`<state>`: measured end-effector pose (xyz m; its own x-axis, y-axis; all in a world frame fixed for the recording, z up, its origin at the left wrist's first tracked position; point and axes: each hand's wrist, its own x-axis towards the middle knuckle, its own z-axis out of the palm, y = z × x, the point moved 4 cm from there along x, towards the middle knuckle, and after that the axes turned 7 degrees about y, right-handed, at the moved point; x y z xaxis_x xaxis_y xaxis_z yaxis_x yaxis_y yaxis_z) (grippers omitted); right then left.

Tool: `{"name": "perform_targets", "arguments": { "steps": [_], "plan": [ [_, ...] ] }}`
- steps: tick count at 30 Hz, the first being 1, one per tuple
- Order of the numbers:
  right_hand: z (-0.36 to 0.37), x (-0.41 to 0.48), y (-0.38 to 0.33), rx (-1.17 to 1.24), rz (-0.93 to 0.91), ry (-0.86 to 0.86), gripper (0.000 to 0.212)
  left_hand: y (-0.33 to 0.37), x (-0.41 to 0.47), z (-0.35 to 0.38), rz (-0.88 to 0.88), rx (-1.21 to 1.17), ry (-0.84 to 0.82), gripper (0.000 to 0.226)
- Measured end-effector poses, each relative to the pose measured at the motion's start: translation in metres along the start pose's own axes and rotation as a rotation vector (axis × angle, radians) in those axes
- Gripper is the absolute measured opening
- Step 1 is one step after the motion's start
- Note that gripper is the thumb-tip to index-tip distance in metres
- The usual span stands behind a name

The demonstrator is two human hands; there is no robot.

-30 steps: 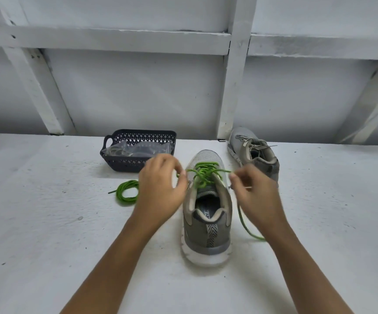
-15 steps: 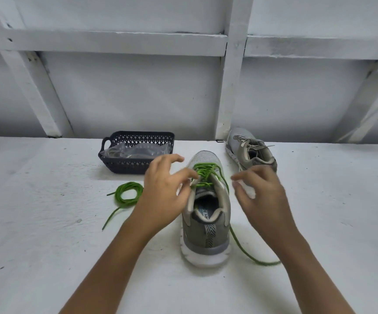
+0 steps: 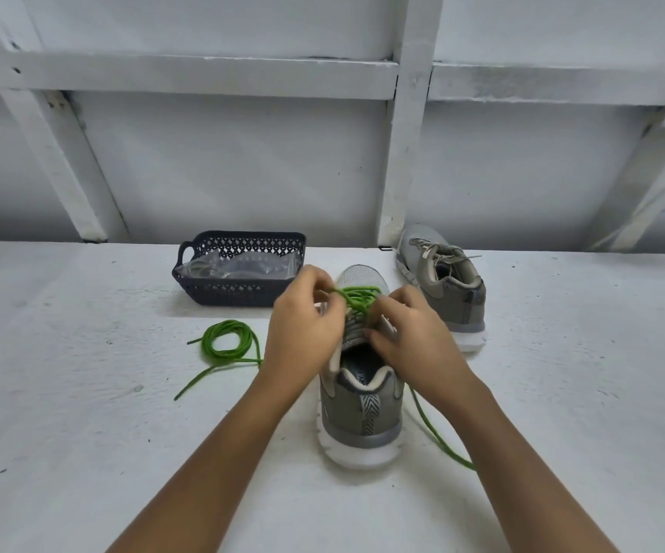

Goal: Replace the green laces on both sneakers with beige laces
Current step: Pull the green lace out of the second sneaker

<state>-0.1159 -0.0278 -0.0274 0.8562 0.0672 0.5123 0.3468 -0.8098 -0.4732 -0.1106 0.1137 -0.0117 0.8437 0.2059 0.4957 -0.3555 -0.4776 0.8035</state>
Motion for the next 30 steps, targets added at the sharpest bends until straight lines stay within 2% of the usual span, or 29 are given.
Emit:
{"name": "perform_targets", "arguments": {
  "steps": [2,6,9,10,12,14,16,18,20,23,27,30],
  "plan": [
    [0.000,-0.001,0.002,0.028,0.012,0.010,0.006,0.000,0.004,-0.009,-0.140,-0.266,0.132,0.025],
    [0.000,-0.004,0.007,0.097,0.032,0.025,0.006,-0.011,0.021,-0.032,-0.450,-0.928,0.284,0.024],
    [0.001,-0.004,0.009,0.148,0.084,0.006,0.010,-0.029,0.022,-0.053,-0.516,-1.043,0.274,0.027],
    [0.002,-0.004,0.009,0.176,0.118,-0.001,0.013,-0.035,0.020,-0.058,-0.510,-1.009,0.194,0.028],
    [0.003,-0.003,0.009,0.220,0.196,0.004,0.014,-0.044,0.013,-0.066,-0.473,-0.826,-0.106,0.034],
    [0.001,-0.001,0.010,0.269,0.291,0.022,0.017,-0.053,0.003,-0.069,-0.431,-0.454,-0.446,0.051],
    [-0.001,0.002,0.011,0.393,0.418,0.028,0.040,-0.058,-0.008,-0.070,-0.381,-0.048,-0.681,0.043],
    [-0.003,0.005,0.011,0.590,0.586,0.047,0.068,-0.061,-0.013,-0.070,-0.285,0.282,-0.811,0.026],
    [-0.003,0.004,0.014,0.836,0.785,0.050,0.086,-0.062,-0.015,-0.070,-0.181,0.506,-0.855,0.024],
    [-0.004,0.001,0.026,1.064,0.956,-0.003,0.095,-0.057,-0.016,-0.067,-0.161,0.602,-0.839,0.024],
    [-0.008,-0.010,0.039,1.255,1.132,-0.022,0.084,-0.046,-0.016,-0.058,-0.109,0.585,-0.782,0.028],
    [-0.007,-0.022,0.042,1.309,1.224,-0.014,0.071,-0.029,-0.014,-0.047,-0.035,0.429,-0.636,0.015]
  ]
}}
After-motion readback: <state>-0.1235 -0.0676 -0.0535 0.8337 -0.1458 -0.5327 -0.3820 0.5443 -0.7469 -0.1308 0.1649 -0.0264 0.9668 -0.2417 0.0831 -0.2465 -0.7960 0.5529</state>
